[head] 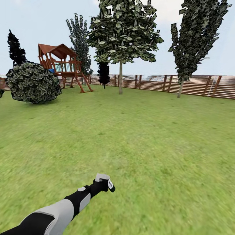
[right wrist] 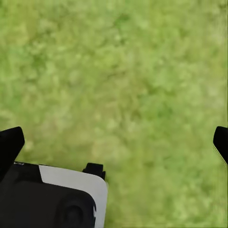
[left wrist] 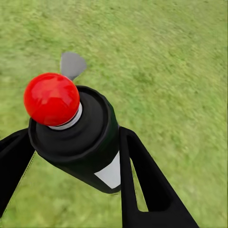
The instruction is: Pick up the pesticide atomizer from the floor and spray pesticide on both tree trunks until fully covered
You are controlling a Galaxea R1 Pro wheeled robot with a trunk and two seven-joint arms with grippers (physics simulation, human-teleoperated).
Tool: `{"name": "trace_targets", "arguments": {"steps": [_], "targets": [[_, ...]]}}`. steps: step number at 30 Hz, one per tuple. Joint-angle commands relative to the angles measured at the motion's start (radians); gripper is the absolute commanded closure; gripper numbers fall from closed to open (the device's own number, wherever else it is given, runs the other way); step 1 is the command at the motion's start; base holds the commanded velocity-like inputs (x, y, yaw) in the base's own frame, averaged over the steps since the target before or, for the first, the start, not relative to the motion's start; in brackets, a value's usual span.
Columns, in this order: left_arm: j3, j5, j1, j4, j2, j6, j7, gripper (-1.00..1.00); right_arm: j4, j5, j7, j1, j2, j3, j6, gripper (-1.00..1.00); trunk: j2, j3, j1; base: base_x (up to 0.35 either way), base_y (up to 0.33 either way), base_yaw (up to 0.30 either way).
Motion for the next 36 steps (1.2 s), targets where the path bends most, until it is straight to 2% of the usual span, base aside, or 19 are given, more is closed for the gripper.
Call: {"name": "trace_targets", "arguments": {"steps": [1, 36], "targets": [[-0.007, 0.011, -0.001, 0.001, 0.001, -0.004, -0.002, 1.0, 0.004, -0.008, 0.005, -0.002, 0.0, 0.007, -0.007, -1.0, -0.001, -0.001, 0.001, 0.35, 0.0, 0.0], [-0.007, 0.011, -0.001, 0.002, 0.002, -0.004, -0.002, 1.0, 0.004, -0.008, 0.003, -0.002, 0.0, 0.007, -0.007, -1.0, -0.001, -0.001, 0.001, 0.35, 0.0, 0.0]]}}
